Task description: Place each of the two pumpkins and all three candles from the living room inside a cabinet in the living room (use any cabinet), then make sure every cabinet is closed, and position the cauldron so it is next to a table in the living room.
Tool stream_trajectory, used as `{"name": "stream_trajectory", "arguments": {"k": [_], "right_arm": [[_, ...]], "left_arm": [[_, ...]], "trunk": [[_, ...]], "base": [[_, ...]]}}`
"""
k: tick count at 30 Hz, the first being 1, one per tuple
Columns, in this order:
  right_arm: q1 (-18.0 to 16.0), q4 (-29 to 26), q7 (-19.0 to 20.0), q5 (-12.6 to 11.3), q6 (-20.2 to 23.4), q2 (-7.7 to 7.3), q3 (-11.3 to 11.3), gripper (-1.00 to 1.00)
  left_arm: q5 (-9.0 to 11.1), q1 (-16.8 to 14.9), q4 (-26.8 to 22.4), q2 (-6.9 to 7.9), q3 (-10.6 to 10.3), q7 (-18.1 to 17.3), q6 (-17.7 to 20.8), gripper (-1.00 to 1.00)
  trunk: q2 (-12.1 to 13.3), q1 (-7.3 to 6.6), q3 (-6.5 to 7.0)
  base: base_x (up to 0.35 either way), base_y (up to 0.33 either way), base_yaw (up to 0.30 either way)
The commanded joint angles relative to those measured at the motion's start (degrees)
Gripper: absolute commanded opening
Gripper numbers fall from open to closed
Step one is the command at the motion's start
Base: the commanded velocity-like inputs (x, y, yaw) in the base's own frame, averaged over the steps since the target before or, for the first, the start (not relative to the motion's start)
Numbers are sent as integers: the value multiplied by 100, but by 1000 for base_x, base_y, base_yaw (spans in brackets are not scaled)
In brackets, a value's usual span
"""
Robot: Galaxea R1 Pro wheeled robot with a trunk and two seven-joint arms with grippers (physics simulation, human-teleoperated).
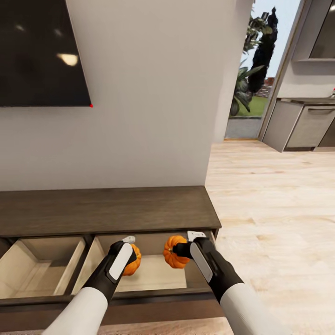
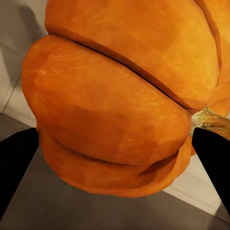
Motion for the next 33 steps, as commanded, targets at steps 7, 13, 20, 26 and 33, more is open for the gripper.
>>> {"name": "stream_trajectory", "arguments": {"k": [7, 13, 20, 26, 33], "right_arm": [[-21, 236, -47, -66, -243, 0, 16, -100], [-13, 223, -9, -62, -269, 0, 27, -100], [-13, 223, -8, -64, -267, 0, 211, -100], [-13, 199, 2, -70, -250, 0, 265, -100], [-13, 196, 9, -70, -249, 0, 266, -100]], "left_arm": [[41, -4, -11, 1, -25, 54, 6, -100], [42, -2, -17, -7, -32, 50, -85, -100], [41, -1, -41, -43, -38, 52, -94, -100], [42, -2, -46, -39, -30, 54, -89, -100], [42, -1, -46, -41, -29, 54, -89, -100]], "trunk": [[-285, 153, -131], [-526, 285, -239], [-606, 329, -275], [-606, 329, -273], [-606, 329, -248]], "base": [[0, 0, 0], [0, 0, 0], [0, 0, 0], [48, 31, 18], [6, 3, 189]]}}
